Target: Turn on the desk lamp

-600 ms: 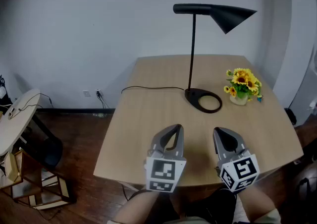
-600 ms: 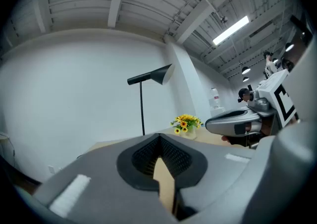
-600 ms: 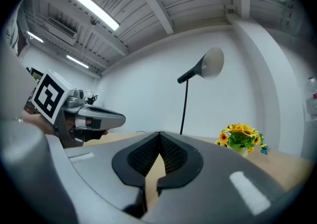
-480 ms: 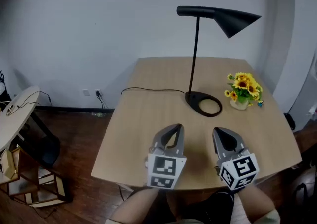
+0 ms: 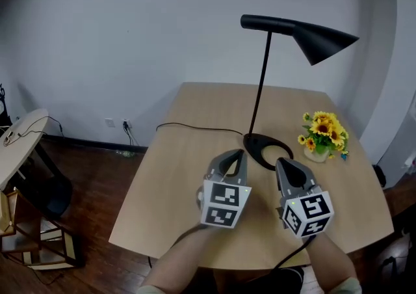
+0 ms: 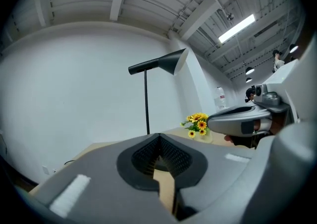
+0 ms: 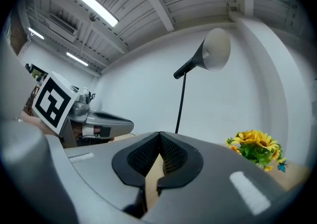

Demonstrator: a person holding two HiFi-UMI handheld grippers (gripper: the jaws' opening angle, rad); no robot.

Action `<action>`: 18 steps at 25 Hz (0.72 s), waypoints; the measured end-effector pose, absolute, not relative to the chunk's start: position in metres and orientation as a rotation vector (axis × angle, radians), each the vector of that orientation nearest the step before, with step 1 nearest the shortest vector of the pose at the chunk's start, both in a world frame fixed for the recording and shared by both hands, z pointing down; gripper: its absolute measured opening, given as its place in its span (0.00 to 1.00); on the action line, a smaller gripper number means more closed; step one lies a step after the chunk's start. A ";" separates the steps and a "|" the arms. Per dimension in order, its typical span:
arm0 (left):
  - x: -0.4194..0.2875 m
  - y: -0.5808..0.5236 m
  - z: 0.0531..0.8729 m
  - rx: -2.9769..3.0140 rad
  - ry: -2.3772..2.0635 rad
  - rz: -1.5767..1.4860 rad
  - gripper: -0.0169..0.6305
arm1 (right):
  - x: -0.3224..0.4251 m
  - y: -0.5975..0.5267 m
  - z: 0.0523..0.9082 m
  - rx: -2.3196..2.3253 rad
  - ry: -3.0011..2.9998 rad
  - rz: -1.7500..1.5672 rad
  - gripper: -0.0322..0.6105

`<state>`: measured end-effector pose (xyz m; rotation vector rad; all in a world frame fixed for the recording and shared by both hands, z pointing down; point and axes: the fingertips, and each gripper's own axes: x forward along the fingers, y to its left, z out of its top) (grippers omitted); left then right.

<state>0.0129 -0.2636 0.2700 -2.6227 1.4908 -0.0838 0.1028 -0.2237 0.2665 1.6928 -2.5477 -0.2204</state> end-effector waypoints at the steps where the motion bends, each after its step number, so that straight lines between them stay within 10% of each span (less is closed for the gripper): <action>1: 0.013 -0.270 0.273 -2.621 1.499 -0.090 0.02 | 0.103 -0.232 0.266 1.701 -2.552 -0.209 0.05; 18: 0.006 -0.317 0.312 -2.671 1.534 -0.210 0.02 | 0.114 -0.296 0.299 1.734 -2.522 -0.081 0.05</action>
